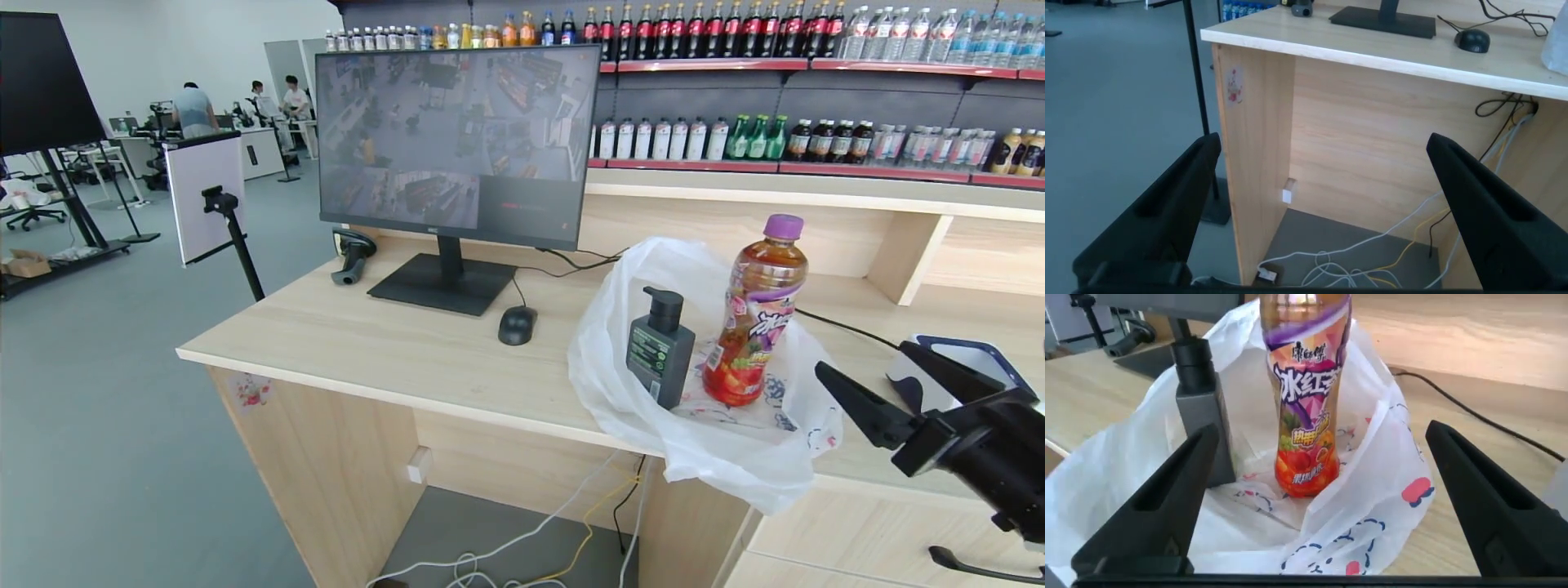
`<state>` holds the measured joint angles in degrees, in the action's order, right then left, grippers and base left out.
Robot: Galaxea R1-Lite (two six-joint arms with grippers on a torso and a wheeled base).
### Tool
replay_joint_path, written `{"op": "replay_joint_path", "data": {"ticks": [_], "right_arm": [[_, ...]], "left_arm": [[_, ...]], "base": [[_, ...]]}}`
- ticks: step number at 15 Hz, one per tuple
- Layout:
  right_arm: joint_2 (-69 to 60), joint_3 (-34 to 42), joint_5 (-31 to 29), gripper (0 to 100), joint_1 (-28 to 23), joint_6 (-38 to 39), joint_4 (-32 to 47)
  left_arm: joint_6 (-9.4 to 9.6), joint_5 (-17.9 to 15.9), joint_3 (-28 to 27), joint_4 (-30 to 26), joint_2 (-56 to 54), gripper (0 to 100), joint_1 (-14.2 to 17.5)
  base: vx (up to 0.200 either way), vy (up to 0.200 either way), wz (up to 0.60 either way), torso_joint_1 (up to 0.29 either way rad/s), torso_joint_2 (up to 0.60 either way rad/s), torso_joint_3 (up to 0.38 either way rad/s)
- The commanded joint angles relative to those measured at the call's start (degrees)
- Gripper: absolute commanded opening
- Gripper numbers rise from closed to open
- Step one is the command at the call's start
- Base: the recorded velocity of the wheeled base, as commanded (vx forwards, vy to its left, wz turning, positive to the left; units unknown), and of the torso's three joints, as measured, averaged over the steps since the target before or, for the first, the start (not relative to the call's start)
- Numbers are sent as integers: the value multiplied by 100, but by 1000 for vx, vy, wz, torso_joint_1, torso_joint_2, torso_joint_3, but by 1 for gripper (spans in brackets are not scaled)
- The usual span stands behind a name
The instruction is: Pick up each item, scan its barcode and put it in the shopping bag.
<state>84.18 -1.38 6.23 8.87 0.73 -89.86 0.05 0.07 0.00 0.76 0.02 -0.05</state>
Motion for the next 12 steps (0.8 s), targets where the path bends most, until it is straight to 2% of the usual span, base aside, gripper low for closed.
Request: {"op": "replay_joint_path", "data": {"ticks": [1, 4, 5, 6, 7, 10, 12], "right_arm": [[-1131, 138, -8, 100, -149, 401, 531], [-3118, 138, 27, 100, -114, 270, 3273], [-4041, 120, 54, 100, -96, 76, 4653], [-5385, 138, 71, 100, 35, -187, 6402], [-6159, 138, 71, 100, 35, -337, 7272], [-7961, 111, -192, 100, -9, -574, 9109], [-7873, 138, -517, 100, -17, -381, 8968]], "left_arm": [[-5, 1, 0, 4, -2, 100, 5], [-5, 1, 0, -5, -2, 100, 5], [-5, 1, 0, -5, -2, 100, 5], [-5, 1, 0, -5, -2, 100, 5], [4, 1, 0, -5, -2, 100, 5], [-14, 1, 0, -5, -2, 100, 5], [-14, 1, 0, -5, -2, 100, 5]], "base": [[0, 0, 0, 0, 0, 0], [0, 0, 0, 0, 0, 0], [0, 0, 0, 0, 0, 0], [0, 0, 0, 0, 0, 0], [0, 0, 0, 0, 0, 0], [0, 0, 0, 0, 0, 0], [0, 0, 0, 0, 0, 0]]}}
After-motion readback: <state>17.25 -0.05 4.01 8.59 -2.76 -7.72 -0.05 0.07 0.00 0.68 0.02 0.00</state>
